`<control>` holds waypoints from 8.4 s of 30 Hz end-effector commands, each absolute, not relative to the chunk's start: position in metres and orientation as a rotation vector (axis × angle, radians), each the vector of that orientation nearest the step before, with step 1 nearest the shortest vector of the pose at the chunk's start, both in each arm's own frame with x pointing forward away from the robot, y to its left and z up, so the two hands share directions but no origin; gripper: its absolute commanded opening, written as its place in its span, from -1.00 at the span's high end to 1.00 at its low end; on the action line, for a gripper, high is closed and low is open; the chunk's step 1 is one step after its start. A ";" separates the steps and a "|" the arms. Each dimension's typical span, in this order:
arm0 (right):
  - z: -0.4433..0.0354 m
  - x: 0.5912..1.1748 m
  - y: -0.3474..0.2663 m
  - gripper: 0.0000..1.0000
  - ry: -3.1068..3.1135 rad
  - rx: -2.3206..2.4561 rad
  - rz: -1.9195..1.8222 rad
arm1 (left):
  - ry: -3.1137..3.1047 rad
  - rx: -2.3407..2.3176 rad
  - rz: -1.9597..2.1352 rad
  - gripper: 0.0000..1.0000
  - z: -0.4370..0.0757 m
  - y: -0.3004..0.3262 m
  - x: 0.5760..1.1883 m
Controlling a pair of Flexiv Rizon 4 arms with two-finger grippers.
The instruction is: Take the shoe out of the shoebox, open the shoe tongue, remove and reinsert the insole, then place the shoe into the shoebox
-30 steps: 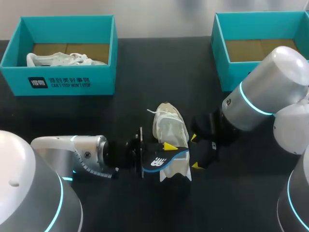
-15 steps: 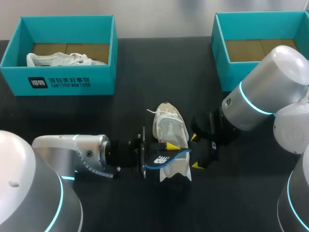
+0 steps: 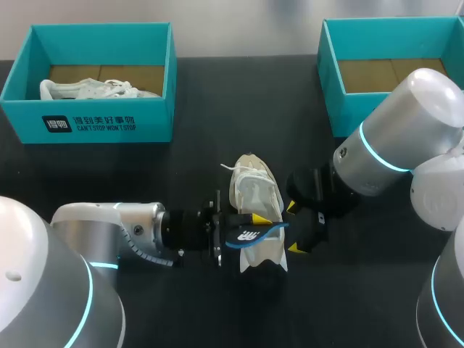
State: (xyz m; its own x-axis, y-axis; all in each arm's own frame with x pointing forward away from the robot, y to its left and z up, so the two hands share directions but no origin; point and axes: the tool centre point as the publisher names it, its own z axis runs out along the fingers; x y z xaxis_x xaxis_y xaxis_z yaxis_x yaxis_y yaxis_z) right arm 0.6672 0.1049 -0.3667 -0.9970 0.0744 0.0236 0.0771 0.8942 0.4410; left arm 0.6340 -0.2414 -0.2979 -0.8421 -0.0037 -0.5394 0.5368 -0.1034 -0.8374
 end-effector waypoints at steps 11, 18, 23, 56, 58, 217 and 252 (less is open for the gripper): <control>-0.366 0.666 0.105 -1.00 -3.054 -0.123 -0.709 | 1.813 0.577 -1.974 1.00 -0.313 -0.239 0.645; -0.366 0.666 0.105 -1.00 -3.054 -0.123 -0.709 | 1.807 0.593 -1.969 1.00 -0.317 -0.238 0.649; -0.366 0.666 0.105 -1.00 -3.054 -0.123 -0.709 | 1.831 0.601 -1.914 1.00 -0.320 -0.238 0.653; -0.366 0.666 0.105 -1.00 -3.054 -0.123 -0.709 | 1.934 0.493 -1.820 0.99 -0.336 -0.229 0.660; -0.366 0.666 0.105 -1.00 -3.054 -0.123 -0.709 | 1.925 0.489 -1.834 0.86 -0.335 -0.229 0.660; -0.366 0.666 0.105 -1.00 -3.054 -0.123 -0.709 | 1.837 0.720 -1.474 0.34 -0.310 -0.242 0.660; -0.366 0.666 0.105 -1.00 -3.054 -0.123 -0.709 | 1.965 0.769 -1.524 1.00 -0.319 -0.239 0.668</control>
State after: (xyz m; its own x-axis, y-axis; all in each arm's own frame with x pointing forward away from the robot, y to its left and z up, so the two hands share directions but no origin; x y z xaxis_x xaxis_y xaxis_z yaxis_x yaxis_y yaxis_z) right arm 0.6672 0.1049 -0.3666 -0.9970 0.0743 0.0237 0.0771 0.8943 0.4409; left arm 0.6639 -0.2363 -0.3169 -0.6935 0.0940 -0.7143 0.7163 0.1964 -0.6696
